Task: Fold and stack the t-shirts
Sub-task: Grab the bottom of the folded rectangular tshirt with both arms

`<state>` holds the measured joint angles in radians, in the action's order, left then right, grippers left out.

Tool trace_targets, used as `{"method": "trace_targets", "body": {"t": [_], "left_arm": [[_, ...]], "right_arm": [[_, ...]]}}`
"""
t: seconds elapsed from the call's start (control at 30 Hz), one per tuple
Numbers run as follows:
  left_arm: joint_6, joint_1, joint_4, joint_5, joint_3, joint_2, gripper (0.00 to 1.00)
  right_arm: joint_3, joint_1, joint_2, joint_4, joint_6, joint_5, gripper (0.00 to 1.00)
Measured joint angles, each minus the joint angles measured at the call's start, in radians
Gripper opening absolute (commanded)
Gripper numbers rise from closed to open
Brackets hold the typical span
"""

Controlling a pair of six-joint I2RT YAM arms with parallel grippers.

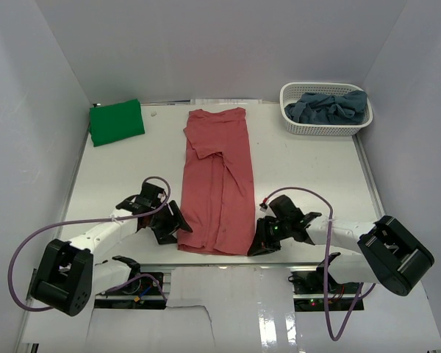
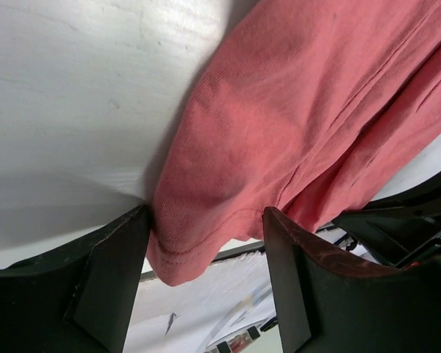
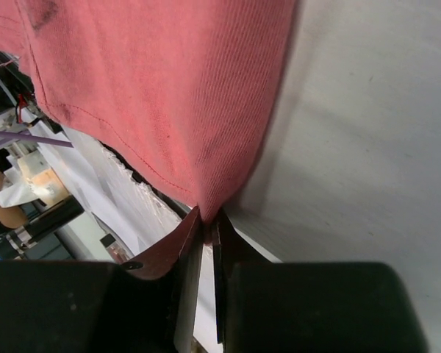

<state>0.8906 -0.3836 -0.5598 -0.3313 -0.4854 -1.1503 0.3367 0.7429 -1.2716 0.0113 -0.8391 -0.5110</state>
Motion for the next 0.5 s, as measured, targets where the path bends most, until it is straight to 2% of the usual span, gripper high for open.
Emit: {"method": "trace_targets", "body": {"t": [0.5], "left_arm": [[0.061, -0.039, -0.018, -0.025, 0.067, 0.103, 0.70]], "right_arm": [[0.074, 0.000, -0.050, 0.097, 0.063, 0.013, 0.15]]}}
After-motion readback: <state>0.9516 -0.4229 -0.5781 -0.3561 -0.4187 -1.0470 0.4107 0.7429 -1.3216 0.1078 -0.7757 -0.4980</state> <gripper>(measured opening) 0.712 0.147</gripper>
